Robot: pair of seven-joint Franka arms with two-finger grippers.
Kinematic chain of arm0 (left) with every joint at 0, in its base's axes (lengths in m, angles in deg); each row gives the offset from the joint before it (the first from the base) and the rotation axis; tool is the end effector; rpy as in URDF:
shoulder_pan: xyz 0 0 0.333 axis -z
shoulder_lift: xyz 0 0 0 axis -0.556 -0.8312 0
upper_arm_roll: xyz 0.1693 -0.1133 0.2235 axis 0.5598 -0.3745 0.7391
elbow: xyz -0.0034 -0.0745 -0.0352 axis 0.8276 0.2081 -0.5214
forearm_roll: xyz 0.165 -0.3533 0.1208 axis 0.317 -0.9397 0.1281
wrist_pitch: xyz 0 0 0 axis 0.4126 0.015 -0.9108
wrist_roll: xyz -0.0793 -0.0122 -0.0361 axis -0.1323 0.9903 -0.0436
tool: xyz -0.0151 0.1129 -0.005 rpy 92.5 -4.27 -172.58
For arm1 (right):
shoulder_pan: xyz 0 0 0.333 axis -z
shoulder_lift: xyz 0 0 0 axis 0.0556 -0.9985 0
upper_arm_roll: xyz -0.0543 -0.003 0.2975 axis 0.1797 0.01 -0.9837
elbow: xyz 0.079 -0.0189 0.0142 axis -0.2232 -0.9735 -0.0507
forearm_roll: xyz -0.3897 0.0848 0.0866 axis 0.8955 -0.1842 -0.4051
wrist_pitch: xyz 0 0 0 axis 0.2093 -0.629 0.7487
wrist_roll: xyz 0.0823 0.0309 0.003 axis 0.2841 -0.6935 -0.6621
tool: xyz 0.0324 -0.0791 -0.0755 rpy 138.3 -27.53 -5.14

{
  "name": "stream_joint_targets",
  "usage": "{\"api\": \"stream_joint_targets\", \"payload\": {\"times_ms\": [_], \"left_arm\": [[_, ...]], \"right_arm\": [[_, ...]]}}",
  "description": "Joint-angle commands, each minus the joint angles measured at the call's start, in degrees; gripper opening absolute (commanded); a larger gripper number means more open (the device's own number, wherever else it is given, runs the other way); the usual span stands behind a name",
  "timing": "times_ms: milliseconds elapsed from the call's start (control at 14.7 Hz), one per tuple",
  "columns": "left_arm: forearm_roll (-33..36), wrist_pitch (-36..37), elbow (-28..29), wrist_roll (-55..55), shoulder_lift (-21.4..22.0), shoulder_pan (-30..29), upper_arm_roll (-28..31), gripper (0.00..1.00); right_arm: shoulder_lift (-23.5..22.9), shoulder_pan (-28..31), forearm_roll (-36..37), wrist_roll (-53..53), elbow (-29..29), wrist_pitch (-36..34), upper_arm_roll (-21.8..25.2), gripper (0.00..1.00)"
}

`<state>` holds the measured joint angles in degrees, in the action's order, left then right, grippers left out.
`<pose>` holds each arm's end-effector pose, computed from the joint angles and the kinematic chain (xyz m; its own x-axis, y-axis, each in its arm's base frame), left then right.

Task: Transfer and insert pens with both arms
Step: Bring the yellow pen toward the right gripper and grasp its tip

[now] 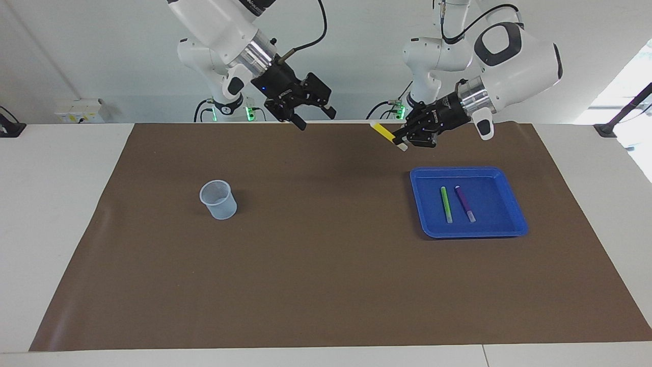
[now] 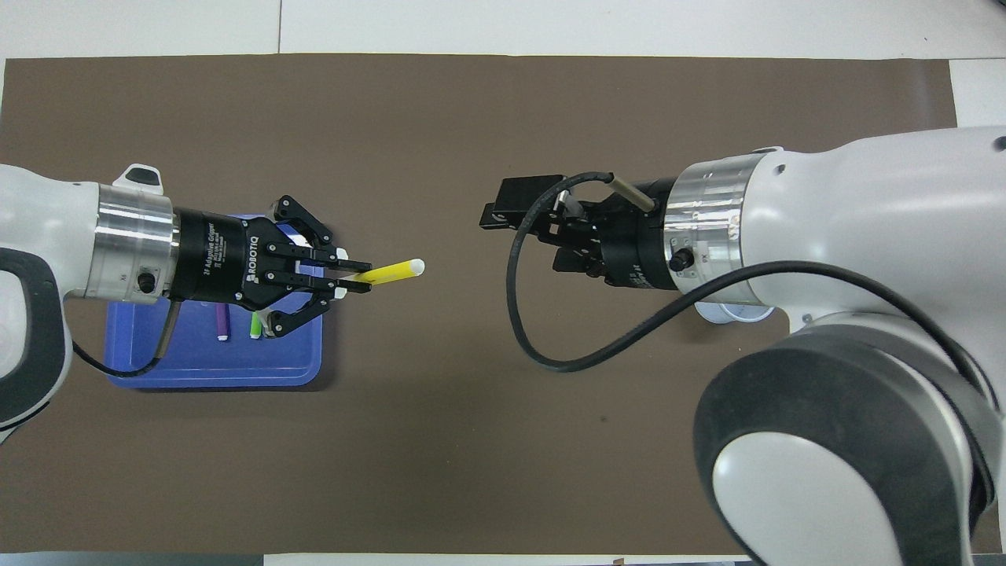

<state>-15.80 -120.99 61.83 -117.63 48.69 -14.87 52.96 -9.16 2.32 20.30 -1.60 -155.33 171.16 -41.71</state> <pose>0.5149 -0.2175 0.5230 -0.0189 0.6666 -0.7452 0.9967 -0.0465 -0.0668 0.5341 0.3003 0.6031 0.9405 -0.3274 -0.0912 -0.3028 -0.6854 -0.6622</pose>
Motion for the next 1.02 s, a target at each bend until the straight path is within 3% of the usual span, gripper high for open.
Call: {"api": "stream_joint_targets", "payload": {"times_ms": [0, 477, 955], "left_arm": [[-2.5, -3.4, 4.6, -1.7, 3.1, 1.6, 0.4, 0.00], [-4.7, -3.2, 6.1, -1.5, 4.1, 2.2, 0.5, 0.00], [-5.7, -5.0, 7.3, -1.5, 4.6, 2.4, 0.5, 0.00]], "right_arm": [[-1.9, 0.6, -1.2, 1.3, -0.4, 4.4, -3.6, 1.00], [-0.5, -0.7, -0.1, -2.4, -4.6, 5.0, -5.4, 1.00], [-1.0, -0.8, 3.3, -2.5, -4.1, 5.4, -6.2, 1.00]]}}
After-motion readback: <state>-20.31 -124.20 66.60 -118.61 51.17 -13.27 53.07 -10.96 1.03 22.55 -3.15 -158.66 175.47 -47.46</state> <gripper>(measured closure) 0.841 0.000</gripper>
